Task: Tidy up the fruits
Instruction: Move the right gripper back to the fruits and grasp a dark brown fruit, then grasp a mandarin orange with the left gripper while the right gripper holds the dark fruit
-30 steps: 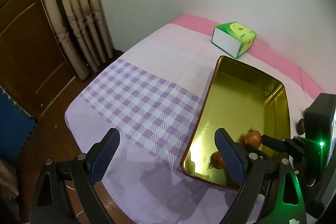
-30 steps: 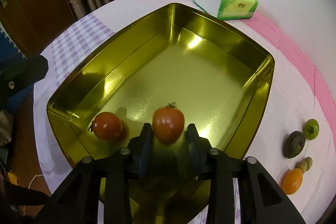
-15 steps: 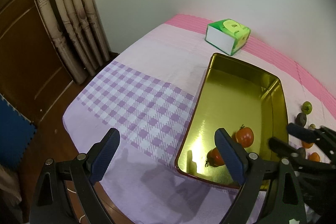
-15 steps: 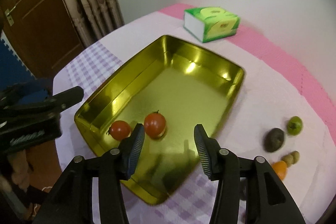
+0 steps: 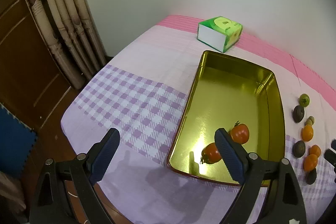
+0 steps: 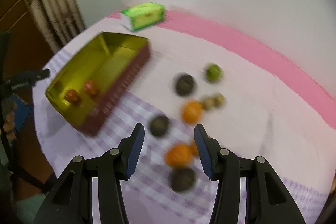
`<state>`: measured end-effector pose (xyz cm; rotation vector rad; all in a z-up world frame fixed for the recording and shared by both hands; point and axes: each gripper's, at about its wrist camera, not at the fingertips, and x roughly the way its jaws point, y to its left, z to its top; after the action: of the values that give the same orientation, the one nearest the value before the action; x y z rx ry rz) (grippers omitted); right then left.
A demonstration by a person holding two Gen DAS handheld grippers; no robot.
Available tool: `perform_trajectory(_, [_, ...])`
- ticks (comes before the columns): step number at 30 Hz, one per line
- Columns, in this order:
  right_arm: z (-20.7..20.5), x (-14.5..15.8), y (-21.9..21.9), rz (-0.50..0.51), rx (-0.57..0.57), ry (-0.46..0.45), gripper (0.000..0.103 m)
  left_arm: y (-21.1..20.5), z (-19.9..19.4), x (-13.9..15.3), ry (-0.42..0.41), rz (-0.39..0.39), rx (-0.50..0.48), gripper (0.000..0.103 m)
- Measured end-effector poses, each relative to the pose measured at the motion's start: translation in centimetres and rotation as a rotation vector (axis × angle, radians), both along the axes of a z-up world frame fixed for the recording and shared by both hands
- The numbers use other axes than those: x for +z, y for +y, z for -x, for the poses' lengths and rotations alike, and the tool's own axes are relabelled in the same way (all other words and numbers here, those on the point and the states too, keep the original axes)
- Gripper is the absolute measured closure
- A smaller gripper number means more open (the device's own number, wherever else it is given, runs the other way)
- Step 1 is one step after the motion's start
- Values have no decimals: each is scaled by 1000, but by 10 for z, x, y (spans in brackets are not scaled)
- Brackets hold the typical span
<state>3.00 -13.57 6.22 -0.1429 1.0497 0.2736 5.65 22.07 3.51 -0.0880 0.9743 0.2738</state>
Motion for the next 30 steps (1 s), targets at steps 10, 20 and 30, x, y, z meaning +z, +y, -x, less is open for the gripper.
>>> perform_trajectory(10, [34, -33, -29, -15, -33, 84, 52, -13, 2, 2, -6, -27, -44, 13])
perform_trajectory(20, [28, -57, -16, -23, -16, 117, 52, -18, 3, 1, -5, -39, -58, 13])
perform_trajectory(30, [25, -69, -18, -23, -33, 119, 64, -24, 1, -3, 8, -54, -79, 13])
